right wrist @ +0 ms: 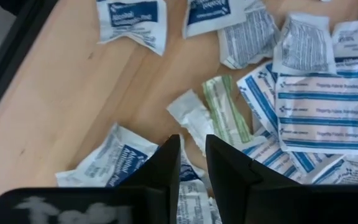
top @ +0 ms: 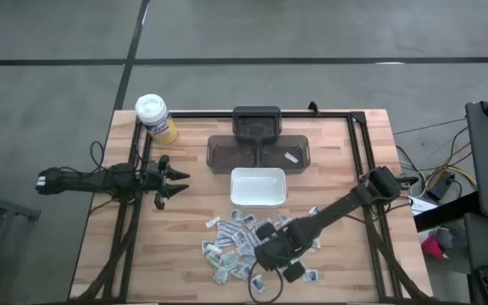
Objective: Pick & Place First Aid Supplies
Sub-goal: Put the green bandage into the bottom right black bin
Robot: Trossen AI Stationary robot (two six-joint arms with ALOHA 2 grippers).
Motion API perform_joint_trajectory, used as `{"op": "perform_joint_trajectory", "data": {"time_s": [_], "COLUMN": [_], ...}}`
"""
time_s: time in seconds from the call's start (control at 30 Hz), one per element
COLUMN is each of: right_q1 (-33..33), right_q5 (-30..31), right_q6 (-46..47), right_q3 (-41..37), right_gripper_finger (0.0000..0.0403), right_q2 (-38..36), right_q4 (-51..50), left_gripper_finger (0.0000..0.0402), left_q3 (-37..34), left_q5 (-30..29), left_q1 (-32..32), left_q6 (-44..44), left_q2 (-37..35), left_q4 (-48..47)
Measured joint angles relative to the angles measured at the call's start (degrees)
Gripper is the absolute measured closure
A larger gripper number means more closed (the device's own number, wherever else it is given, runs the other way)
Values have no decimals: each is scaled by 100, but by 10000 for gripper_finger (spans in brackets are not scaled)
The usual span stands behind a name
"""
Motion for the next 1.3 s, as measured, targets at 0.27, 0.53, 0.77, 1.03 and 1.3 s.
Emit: {"op": "perform_joint_trajectory", "data": {"time_s": [0.27, 0.53, 0.77, 1.03, 1.3], "right_q1": [-36, -97, -154, -159, -163], "right_q5": [-122, -136, -351, -393, -392], "right_q6": [-40, -41, 51, 231, 398], "right_q3": [-245, -307, -309, -258, -256], "right_gripper_finger": [328, 328, 328, 328, 328], "right_q2": [-2, -2, 184, 335, 390], "right_q4": [171, 449, 577, 743, 738], "left_gripper_finger": [218, 218, 218, 218, 218], "left_q3": [0, 0, 0, 0, 0], "left_q5": [-2, -2, -7, -8, -9], "left_q1": [1, 2, 0, 2, 2], "left_q6": [0, 2, 0, 1, 2], "left_q2": [0, 0, 0, 7, 22], "left_q4": [-4, -7, -9, -9, -20]}}
